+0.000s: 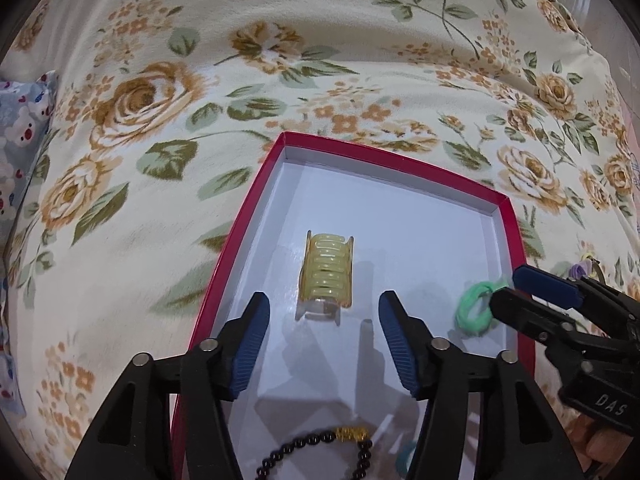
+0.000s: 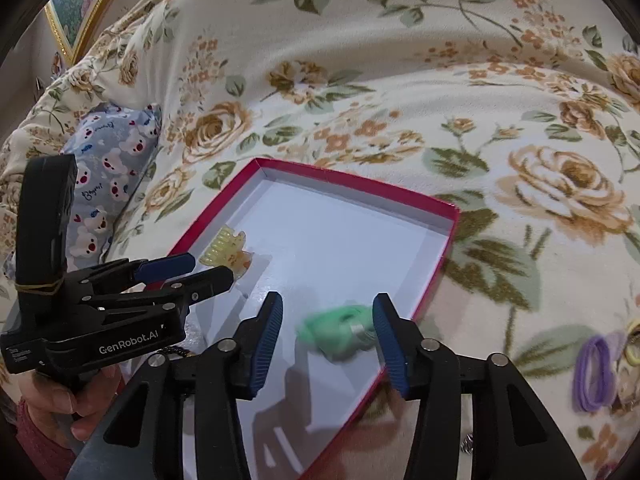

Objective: Organize jewelry
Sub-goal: 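Grasp the purple hair tie with the left tool while the right tool grasps the silver hoop, then carry the purple tie and silver hoop into the box and release both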

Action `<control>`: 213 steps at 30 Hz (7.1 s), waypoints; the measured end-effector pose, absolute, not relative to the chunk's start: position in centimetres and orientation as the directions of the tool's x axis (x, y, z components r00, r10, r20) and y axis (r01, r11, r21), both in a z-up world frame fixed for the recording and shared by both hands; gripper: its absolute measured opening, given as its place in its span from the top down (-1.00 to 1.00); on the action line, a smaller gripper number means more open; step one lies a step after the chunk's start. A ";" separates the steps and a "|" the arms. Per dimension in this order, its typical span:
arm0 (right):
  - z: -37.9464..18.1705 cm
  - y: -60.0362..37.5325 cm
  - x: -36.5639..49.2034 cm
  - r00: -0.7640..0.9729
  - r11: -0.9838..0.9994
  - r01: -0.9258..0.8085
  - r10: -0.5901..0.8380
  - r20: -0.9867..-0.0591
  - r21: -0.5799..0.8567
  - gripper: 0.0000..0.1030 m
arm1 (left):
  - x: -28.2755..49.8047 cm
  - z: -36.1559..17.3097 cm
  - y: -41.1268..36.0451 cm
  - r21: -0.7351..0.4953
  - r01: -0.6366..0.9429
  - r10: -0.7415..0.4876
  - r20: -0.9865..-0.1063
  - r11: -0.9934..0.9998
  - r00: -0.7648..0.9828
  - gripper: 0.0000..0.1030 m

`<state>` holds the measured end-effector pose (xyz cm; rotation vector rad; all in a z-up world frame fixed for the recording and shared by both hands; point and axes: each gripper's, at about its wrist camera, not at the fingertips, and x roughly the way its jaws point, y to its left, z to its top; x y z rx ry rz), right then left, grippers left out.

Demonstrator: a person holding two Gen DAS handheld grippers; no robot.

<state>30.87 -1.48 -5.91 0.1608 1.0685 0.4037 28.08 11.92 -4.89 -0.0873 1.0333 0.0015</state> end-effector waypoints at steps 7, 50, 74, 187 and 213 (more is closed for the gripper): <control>-4.5 -3.2 28.7 0.443 0.916 -0.219 0.401 -0.802 0.337 0.05 | 25.4 -3.7 12.0 -0.112 -0.054 -0.067 -0.848 0.992 0.526 -0.11; -2.0 -22.6 19.8 0.548 0.961 0.111 0.155 -0.822 0.255 0.06 | 22.3 -1.0 -0.9 -0.160 0.188 -0.234 -0.840 0.969 0.489 -0.11; -6.5 -25.2 26.2 0.455 0.954 0.113 0.200 -0.868 0.279 0.41 | 32.2 -7.7 -11.2 -0.200 0.303 -0.312 -0.869 0.932 0.384 -0.09; -7.8 1.5 31.0 0.258 0.916 -0.292 0.353 -0.899 0.276 0.84 | 26.4 -5.9 14.3 -0.156 -0.129 -0.085 -0.895 0.979 0.439 0.80; -2.1 -6.1 23.6 0.425 0.912 -0.173 0.411 -0.806 0.373 0.28 | 17.6 -2.3 13.9 -0.196 -0.184 -0.073 -0.849 0.963 0.523 -0.01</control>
